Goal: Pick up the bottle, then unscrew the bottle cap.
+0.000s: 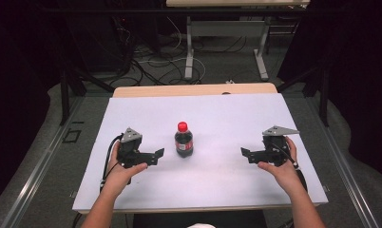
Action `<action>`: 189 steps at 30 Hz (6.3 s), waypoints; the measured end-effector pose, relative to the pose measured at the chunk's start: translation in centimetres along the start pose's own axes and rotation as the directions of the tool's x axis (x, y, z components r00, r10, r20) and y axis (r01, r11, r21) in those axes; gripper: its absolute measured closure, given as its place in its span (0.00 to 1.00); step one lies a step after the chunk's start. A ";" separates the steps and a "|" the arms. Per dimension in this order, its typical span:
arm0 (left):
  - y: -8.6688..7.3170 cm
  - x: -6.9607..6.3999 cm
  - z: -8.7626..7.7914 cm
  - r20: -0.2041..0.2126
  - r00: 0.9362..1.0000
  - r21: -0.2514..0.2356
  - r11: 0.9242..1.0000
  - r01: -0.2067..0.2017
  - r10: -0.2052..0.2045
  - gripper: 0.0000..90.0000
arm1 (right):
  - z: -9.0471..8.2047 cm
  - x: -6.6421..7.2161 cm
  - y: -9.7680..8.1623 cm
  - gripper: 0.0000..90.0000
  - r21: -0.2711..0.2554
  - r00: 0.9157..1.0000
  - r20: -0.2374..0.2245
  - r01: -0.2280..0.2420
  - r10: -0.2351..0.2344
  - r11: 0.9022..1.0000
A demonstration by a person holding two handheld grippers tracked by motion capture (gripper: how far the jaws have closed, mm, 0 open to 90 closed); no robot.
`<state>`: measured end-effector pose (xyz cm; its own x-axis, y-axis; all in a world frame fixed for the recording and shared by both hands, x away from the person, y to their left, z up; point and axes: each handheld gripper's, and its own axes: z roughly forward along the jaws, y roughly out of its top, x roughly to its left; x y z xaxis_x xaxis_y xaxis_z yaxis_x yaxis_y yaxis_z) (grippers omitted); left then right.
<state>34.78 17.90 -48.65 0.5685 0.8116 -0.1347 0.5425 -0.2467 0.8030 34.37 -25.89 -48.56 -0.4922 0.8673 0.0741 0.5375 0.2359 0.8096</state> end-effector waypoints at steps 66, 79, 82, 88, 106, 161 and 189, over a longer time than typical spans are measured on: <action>1.8 -4.3 9.0 0.068 0.990 0.019 0.992 -0.121 0.120 0.30 | 1.1 0.4 -0.7 0.05 0.019 1.000 -0.006 0.002 -0.002 1.000; 1.6 -4.8 8.7 0.030 0.985 -0.004 0.986 -0.168 0.168 0.33 | 1.2 0.4 -0.8 0.06 0.025 1.000 -0.006 0.004 -0.004 1.000; 1.6 -4.8 8.6 0.033 0.986 -0.004 0.986 -0.166 0.166 0.33 | 1.3 0.5 -0.8 0.07 0.023 1.000 -0.011 0.004 -0.004 1.000; 1.6 -4.6 8.4 0.037 0.987 0.001 0.987 -0.158 0.158 0.33 | 1.3 0.5 -0.8 0.07 0.020 1.000 -0.014 0.002 -0.002 1.000; 2.0 -5.4 6.3 0.067 0.985 0.001 0.987 -0.162 0.161 0.33 | 1.0 1.2 -0.4 0.08 0.001 1.000 -0.019 0.015 -0.015 1.000; 1.5 -10.7 5.2 0.168 0.950 0.034 0.962 -0.272 0.262 0.33 | -0.5 12.3 6.8 0.52 -0.227 0.942 -0.256 0.159 -0.217 0.961; 1.4 -12.0 5.0 0.211 0.931 0.035 0.950 -0.312 0.298 0.33 | 1.3 13.7 7.2 0.69 -0.204 0.919 -0.283 0.220 -0.273 0.954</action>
<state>31.87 5.19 -48.80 0.8215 0.5702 -0.0092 0.3599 -0.5058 0.7840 32.41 -11.77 -42.51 -0.7933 0.6087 0.0120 0.2642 0.3265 0.9075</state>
